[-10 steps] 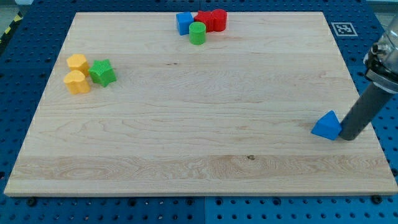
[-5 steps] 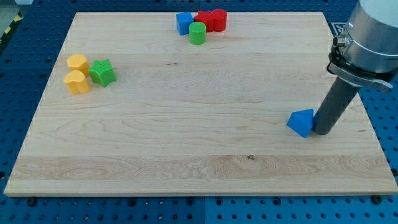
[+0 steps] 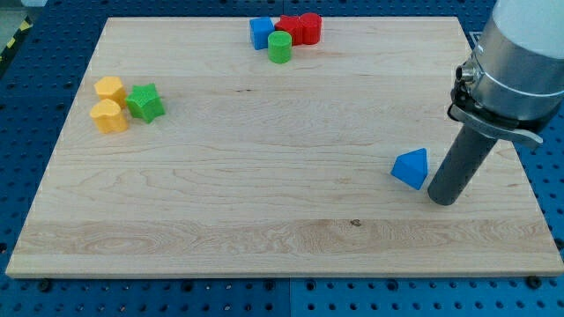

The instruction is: Move the triangle to the center

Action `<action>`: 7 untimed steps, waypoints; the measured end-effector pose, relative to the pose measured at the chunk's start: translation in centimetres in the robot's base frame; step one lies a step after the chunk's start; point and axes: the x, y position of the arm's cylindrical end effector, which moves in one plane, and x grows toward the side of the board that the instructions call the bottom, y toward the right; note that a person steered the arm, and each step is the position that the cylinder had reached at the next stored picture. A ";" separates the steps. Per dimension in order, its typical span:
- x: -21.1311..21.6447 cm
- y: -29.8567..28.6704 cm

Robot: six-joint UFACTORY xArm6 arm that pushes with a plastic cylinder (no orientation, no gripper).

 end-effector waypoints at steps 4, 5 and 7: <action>-6.0 -5.3; -6.0 -4.7; -7.2 -2.9</action>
